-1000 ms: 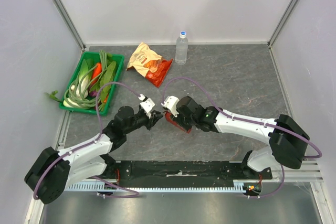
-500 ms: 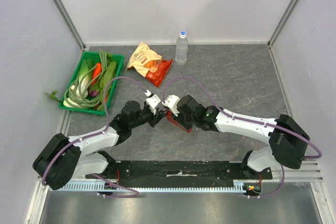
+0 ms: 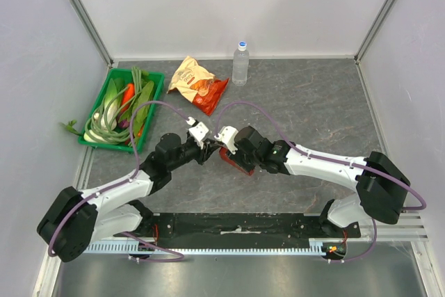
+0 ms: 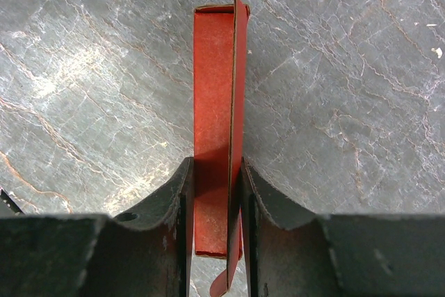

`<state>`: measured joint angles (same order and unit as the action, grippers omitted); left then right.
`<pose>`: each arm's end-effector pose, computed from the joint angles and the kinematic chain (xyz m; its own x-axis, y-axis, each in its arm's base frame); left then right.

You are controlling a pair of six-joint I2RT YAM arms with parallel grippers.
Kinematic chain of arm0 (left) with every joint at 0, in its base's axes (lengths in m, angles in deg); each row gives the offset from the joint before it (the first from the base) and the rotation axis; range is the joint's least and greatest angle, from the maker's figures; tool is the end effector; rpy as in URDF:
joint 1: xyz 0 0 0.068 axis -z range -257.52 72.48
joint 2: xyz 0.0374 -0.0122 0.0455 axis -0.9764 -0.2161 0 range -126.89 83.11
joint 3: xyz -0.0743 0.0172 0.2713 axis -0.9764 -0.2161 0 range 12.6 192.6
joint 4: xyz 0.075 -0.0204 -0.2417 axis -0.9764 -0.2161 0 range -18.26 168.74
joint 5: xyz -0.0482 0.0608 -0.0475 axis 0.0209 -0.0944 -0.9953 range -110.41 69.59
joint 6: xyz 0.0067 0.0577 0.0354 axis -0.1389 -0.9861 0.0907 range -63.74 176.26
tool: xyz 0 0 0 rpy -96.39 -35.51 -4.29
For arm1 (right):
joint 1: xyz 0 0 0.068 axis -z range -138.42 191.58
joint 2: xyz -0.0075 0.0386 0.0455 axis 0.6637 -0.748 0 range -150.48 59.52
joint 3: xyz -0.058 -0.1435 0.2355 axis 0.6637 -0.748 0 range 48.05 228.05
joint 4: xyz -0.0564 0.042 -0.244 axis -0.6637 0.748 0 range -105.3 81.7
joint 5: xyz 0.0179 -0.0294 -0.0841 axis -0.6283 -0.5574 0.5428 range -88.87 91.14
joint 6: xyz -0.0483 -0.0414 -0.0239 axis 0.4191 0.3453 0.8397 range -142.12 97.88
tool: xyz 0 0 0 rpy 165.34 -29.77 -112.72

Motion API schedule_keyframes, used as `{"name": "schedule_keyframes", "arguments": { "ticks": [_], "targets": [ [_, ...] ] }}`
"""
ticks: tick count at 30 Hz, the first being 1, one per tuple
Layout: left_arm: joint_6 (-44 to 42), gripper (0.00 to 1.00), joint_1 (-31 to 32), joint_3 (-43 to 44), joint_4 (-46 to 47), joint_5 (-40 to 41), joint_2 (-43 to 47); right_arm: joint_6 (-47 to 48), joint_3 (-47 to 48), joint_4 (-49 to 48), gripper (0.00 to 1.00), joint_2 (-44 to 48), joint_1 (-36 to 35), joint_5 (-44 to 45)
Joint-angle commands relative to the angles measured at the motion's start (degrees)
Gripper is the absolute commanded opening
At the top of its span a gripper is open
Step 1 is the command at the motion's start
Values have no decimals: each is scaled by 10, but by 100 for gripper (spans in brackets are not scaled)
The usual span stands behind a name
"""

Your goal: Fold the paper box

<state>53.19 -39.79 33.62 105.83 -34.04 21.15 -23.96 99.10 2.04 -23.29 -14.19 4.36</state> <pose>0.1765 -0.1529 0.2143 -0.1475 0.1799 -0.9726 0.7848 0.6197 -0.0044 0.1730 0.2488 0.2139 -0.4508 -0.6056 -0.6558 -0.7906 0.6119 -0.0215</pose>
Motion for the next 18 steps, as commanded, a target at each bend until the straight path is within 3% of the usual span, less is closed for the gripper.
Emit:
{"name": "schedule_keyframes", "arguments": {
  "ticks": [1,12,18],
  "targets": [
    [-21,30,1,26,-16,-13,-16,8,12,-6,19,-3,-2,-12],
    [-26,28,1,49,2,-56,-67,6,20,-6,19,-7,-2,-19],
    [-25,21,1,62,1,-67,-90,7,22,-6,19,-9,-2,-20]
  ]
}}
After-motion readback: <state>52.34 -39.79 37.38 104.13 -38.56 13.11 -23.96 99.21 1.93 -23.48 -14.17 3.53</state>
